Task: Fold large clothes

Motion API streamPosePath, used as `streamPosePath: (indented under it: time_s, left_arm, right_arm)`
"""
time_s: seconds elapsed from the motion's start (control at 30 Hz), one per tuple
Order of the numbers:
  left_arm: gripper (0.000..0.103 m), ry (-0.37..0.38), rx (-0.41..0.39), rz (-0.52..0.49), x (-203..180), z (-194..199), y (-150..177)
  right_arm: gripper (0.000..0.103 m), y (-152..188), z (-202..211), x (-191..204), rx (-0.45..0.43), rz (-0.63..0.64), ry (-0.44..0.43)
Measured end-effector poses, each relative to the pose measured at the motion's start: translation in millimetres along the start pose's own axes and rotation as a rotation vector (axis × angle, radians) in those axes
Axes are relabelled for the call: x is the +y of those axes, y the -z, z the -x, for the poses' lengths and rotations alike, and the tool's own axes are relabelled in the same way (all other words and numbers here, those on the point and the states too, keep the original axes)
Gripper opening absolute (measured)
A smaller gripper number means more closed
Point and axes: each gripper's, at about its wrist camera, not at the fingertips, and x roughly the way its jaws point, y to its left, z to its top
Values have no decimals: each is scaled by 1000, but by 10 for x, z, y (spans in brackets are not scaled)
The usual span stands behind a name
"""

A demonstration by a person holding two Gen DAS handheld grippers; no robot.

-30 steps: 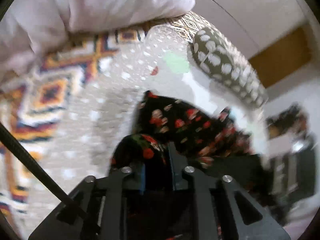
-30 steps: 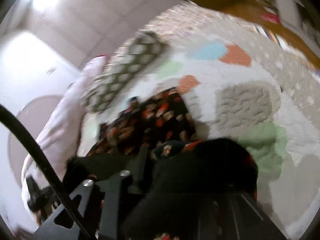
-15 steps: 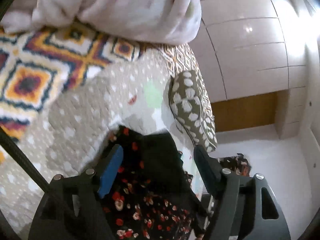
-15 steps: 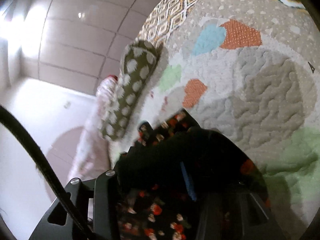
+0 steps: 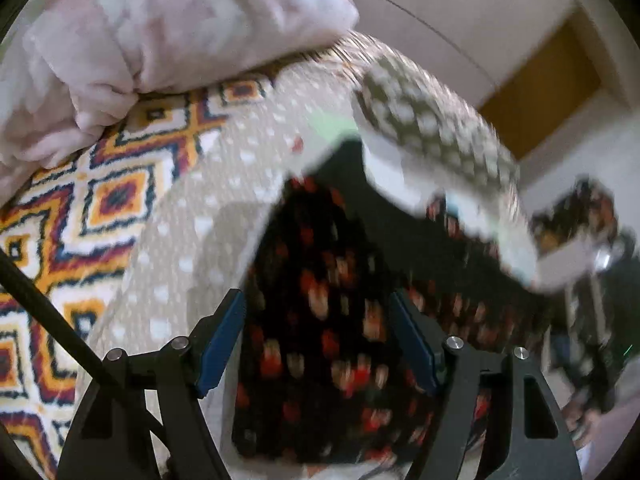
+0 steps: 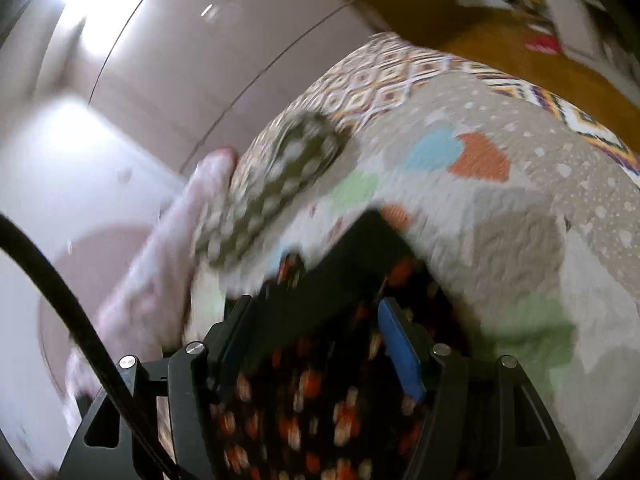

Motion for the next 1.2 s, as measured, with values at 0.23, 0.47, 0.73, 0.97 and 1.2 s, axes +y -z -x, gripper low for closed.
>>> streamPosePath:
  time_s: [0.23,0.47,0.73,0.97,1.2]
  left_arm:
    - [73,-162,17,-347,-452,-174,662]
    - [82,-211,63,-217,94,-298,614]
    - [81,-242,-22,-108,547,186,635]
    - [81,-192,-43,-130,487,598,1003]
    - [82,-136,-51,-226,-92,587,1509]
  right_arm:
    - [41,997,-107,562,191,301,-60]
    - [0,1299,-386,127,229,359,174]
    - [0,1133,8,-90,146,252,256]
    - [1,1151,363,-119,72,267,330]
    - [27,1486,697,164,28,353,308]
